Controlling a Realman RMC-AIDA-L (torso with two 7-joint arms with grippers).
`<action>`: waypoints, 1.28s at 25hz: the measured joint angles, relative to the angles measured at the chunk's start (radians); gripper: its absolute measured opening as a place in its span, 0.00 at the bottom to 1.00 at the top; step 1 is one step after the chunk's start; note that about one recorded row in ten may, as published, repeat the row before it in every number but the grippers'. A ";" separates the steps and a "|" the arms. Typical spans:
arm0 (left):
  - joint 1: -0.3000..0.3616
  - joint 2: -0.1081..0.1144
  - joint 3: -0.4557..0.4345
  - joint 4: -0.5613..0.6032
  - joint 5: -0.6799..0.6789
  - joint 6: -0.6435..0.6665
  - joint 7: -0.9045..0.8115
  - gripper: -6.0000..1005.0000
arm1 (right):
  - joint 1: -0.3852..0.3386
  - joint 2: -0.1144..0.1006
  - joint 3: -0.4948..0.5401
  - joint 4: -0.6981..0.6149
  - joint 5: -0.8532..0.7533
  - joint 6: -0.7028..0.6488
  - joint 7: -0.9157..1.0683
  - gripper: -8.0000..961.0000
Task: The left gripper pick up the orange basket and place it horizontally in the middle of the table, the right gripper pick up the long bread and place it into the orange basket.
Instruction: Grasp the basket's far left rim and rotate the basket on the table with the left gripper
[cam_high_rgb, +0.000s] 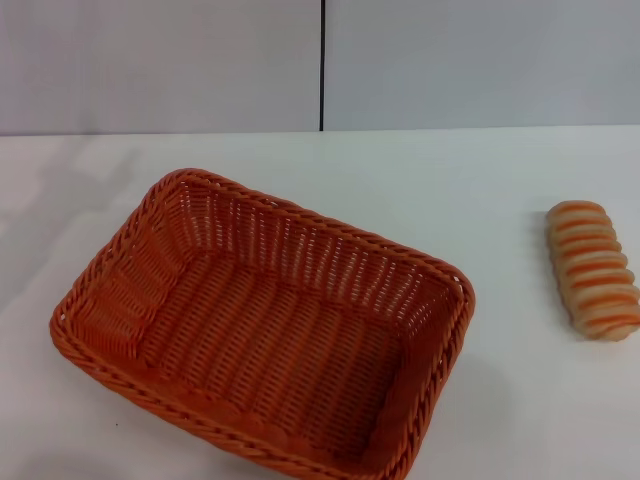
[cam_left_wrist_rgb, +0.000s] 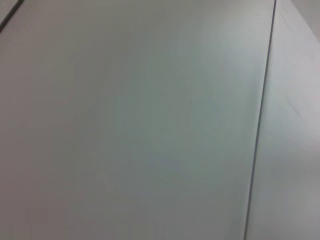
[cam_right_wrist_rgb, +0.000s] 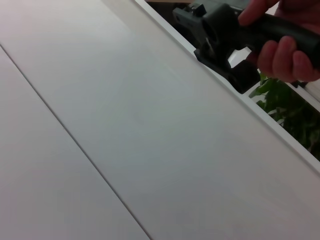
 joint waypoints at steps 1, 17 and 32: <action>0.000 0.000 0.000 0.000 0.000 0.000 0.000 0.81 | -0.002 0.000 0.000 0.000 0.000 0.000 0.003 0.66; 0.029 0.040 -0.034 0.061 0.045 -0.051 -0.157 0.81 | -0.051 -0.014 -0.217 -0.033 -0.043 -0.005 0.067 0.66; -0.030 0.061 -0.038 0.536 0.564 -0.119 -0.663 0.81 | -0.056 -0.017 -0.276 -0.047 -0.065 -0.006 0.065 0.66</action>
